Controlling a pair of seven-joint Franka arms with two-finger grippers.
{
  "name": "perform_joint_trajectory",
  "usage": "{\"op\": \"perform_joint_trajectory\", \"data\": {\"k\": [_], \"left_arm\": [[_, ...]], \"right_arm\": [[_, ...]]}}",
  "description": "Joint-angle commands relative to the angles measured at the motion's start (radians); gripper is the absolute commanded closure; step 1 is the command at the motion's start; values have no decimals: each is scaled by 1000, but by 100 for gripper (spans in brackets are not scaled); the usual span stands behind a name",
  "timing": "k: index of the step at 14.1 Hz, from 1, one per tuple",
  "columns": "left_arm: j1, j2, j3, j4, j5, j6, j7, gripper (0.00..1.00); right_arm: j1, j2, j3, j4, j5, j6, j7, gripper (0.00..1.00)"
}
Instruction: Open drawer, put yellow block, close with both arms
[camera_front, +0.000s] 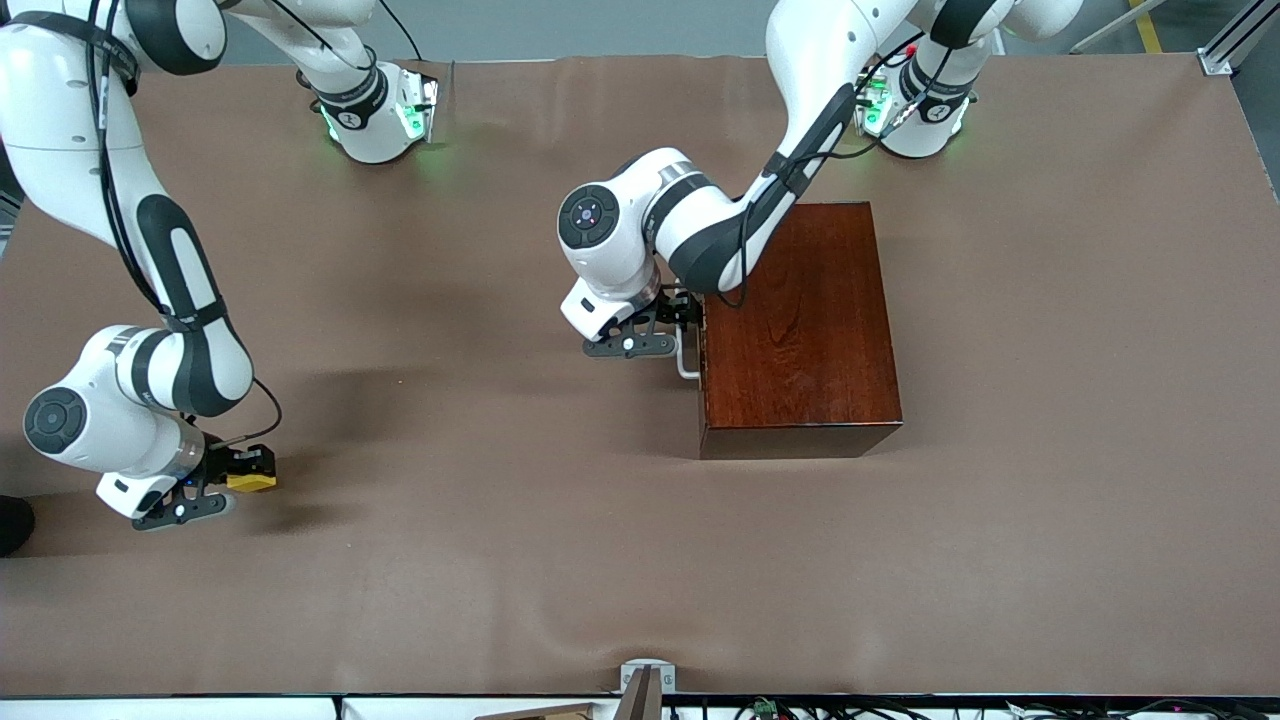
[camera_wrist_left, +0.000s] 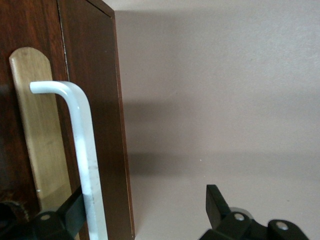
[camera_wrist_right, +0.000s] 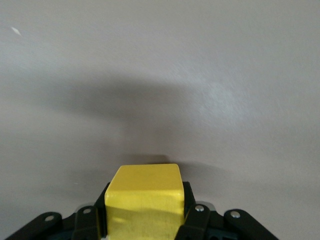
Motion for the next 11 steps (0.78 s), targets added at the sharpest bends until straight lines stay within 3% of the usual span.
{"op": "perform_joint_trajectory", "data": {"k": [1,3,8,11], "left_arm": [[-16,13,1,27,23,57,-27,0],[-16,17,-2,27,17,93,-25,0],[-16,28,-10,29,8,173,-31,0],[-16,29,-16,29,-32,202,-41,0]], "right_arm": [[-8,-16,2,10,-23,-29,-3,100],[4,-23,6,16,-23,-56,-3,100],[62,-77,8,113,-22,-283,-4,100],[87,-117,8,116,-22,-299,-30,100]]}}
